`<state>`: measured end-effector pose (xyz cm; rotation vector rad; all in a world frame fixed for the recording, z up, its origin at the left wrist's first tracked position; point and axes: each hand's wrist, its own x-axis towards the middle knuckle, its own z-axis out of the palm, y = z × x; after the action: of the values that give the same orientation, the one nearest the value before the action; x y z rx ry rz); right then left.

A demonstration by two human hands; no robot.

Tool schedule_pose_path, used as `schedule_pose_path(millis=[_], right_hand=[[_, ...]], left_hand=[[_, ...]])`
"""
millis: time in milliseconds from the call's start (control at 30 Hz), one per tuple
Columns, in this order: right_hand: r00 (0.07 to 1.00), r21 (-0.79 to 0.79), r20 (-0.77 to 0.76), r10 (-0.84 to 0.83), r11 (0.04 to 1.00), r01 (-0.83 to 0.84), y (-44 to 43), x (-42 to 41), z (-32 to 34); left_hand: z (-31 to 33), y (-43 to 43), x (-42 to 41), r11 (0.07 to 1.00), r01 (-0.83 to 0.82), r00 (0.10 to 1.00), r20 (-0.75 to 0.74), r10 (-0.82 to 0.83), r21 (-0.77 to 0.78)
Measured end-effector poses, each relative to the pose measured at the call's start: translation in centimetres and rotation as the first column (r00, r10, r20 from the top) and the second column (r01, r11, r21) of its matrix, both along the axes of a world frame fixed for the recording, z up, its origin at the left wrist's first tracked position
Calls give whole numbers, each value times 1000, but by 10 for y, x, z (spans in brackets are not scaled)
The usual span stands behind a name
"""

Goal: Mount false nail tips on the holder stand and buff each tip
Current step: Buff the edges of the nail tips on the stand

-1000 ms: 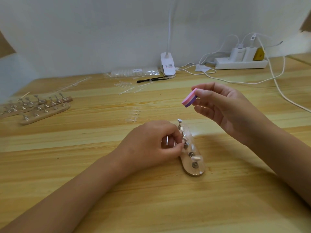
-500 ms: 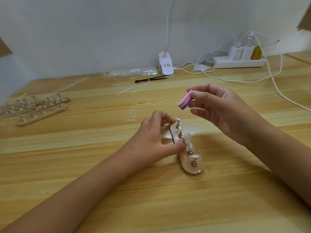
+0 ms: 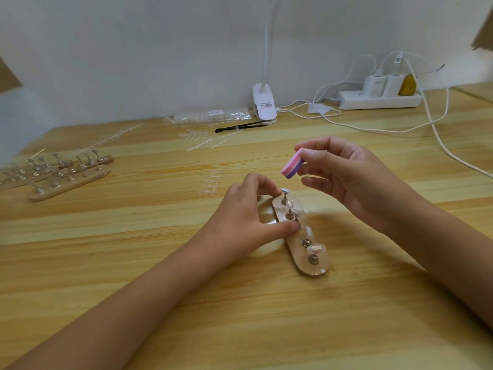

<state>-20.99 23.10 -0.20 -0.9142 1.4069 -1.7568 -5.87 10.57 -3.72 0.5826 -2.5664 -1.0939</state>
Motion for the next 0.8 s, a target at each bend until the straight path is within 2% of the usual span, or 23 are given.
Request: schedule_pose_path(millis=[133,300,367,500,600,800], right_hand=[[1000,-10,12,-24,1000,24,0,-3,0],[988,-74,114,-109,990,117,0,-11,3],[976,-94,172,-136,984,154,1,-15,5],[955,-84,246,-168,977,193,3,-18,7],[954,-64,250,-166,980,187,3,-17,6],[965,-42,228,-132,988,146,1,-12,5]], left_hand=[[2,2,3,987,11,1000,29,-6,-163],[12,-2,14,932,61,977,-170,-129,-359],[12,-1,16,885,120,952,-201,-232,-450],[7,4,14,757,202,915,-156,-372,-622],[5,4,12,712,207,907,-140,-396,-671],[4,4,13,703,203,905,-144,-401,-681]])
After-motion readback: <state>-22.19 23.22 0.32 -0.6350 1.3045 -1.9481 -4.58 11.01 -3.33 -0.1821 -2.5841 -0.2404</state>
